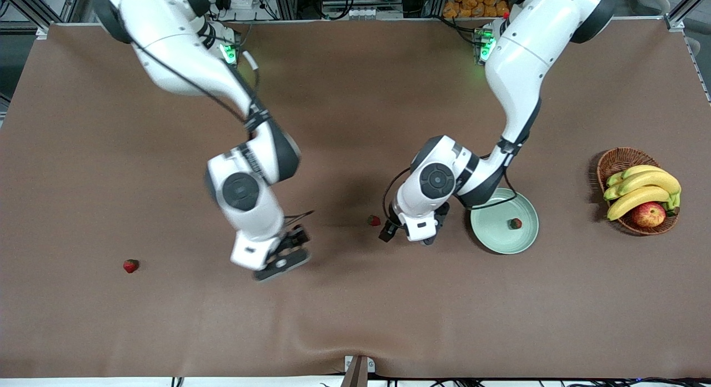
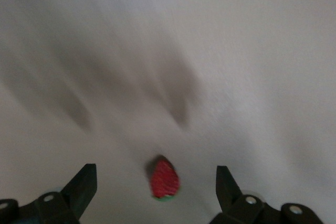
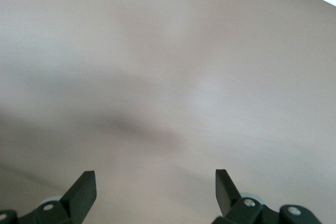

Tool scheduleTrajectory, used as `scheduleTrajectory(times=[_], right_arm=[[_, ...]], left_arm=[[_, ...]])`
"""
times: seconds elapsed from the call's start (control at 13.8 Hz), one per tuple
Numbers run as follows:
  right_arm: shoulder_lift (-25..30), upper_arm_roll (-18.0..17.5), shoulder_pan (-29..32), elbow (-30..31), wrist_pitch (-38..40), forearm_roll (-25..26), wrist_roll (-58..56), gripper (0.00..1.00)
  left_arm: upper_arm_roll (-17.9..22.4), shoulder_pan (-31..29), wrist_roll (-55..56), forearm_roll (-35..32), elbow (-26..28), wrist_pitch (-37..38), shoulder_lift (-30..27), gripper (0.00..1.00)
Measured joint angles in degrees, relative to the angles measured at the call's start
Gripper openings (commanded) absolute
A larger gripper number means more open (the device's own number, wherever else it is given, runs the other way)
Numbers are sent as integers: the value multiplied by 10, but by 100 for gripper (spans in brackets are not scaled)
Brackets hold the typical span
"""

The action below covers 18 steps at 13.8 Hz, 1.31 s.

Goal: Collect all strawberries into plate
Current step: 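Reach the last strawberry with the right gripper while the left gripper carries one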

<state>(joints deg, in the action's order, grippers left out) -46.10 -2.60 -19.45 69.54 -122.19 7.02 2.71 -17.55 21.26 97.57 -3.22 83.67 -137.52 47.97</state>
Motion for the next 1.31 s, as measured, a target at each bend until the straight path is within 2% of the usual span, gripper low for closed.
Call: scheduleTrajectory(times=[0.36, 0.58, 0.73, 0.8, 0.87, 0.94, 1.02, 1.16, 1.31], right_arm=[[3, 2, 120, 5, 16, 0, -1, 100], [3, 2, 188, 12, 17, 0, 0, 100], [3, 2, 230, 20, 18, 0, 0, 100], [2, 2, 248, 27, 18, 0, 0, 100], [-1, 1, 264, 32, 17, -1, 0, 100], [-6, 1, 278, 36, 15, -1, -1, 100], [-12, 1, 291, 38, 13, -1, -1, 100], [-27, -1, 308, 39, 11, -2, -6, 100], [-41, -1, 313, 39, 10, -26, -9, 100]], left_arm=[[1, 14, 29, 0, -4, -31, 24, 98], [1, 21, 29, 0, -5, -35, 33, 85], [1, 27, 29, 0, -5, -38, 38, 70], [1, 27, 29, 0, -5, -39, 40, 55], [2, 27, 29, 0, -5, -39, 41, 34], [3, 27, 28, 0, -5, -39, 41, 9], [3, 27, 27, 0, -6, -39, 40, 0], [3, 27, 15, 0, -10, -39, 40, 0], [7, 25, 1, -2, -17, -40, 38, 0]])
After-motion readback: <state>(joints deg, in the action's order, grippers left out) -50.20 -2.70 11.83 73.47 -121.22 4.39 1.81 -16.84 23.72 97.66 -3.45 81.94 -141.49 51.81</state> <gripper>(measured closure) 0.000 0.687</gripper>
